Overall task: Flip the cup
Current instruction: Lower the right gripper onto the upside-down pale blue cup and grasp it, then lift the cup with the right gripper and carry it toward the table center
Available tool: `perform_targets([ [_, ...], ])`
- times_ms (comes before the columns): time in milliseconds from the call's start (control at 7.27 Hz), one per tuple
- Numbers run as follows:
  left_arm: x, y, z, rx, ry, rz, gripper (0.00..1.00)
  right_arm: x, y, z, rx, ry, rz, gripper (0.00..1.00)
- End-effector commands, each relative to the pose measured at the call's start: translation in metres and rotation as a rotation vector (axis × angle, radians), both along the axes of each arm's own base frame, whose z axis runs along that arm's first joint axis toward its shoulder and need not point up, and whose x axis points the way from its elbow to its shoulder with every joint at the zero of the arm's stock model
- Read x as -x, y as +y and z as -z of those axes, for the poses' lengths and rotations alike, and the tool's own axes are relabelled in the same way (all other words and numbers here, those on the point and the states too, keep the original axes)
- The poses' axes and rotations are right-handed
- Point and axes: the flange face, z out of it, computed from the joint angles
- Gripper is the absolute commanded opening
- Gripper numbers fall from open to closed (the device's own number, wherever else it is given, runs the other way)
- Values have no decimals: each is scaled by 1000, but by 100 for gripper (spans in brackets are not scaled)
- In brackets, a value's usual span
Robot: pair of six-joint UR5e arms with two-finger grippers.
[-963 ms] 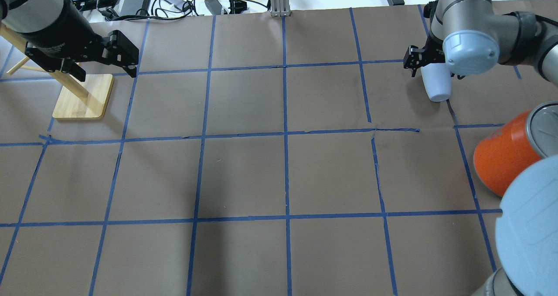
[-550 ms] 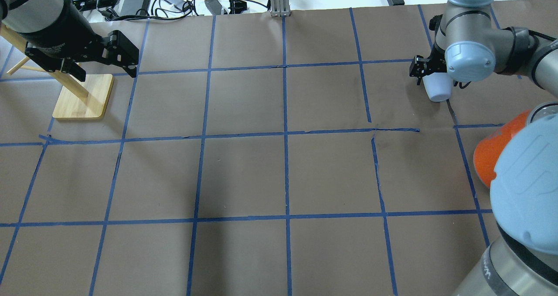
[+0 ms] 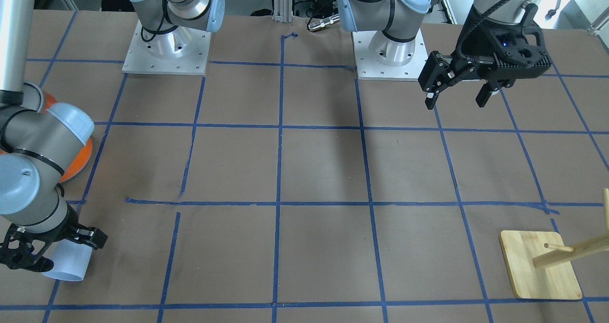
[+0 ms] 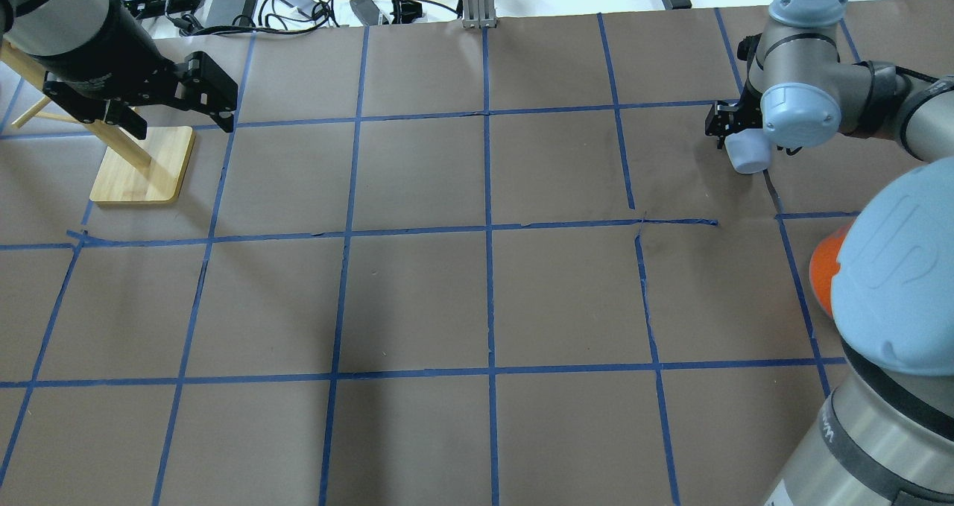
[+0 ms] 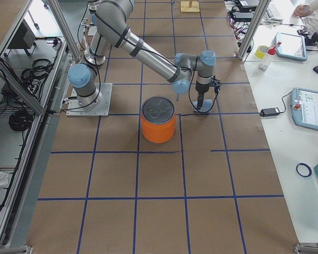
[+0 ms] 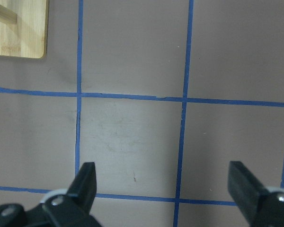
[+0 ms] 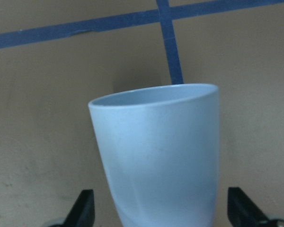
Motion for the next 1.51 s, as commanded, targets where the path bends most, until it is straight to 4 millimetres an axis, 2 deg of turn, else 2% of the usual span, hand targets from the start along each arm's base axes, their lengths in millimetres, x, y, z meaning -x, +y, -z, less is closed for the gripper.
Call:
perform_targets([
  [0,0,0,0,0,0,0,100,5,-3,15,-10,0,-30,100],
  [138,0,0,0,0,0,0,100,5,-3,16,-12,2,-33,97],
  [275,0,0,0,0,0,0,100,6,-3,16,-13,3,-31,63],
  [413,0,0,0,0,0,0,100,6,-2,17,-17,5,-34,43],
  [550,0,0,0,0,0,1,100,5,-2,16,-20,5,-58,33],
  [688,0,0,0,0,0,1,100,3,-5,4,-6,13,-106,31],
  [826,0,0,0,0,0,0,100,-15,-12,-18,34,25,-151,25],
  [963,0,0,0,0,0,0,100,-56,-21,-33,40,47,-338,22],
  [1101,0,0,0,0,0,1,100,-104,-23,-48,61,58,-453,23],
  [1239,0,0,0,0,0,1,100,-167,-15,-55,72,63,-569,22],
  [1376,0,0,0,0,-2,1,100,-235,-4,-53,102,82,-716,22],
])
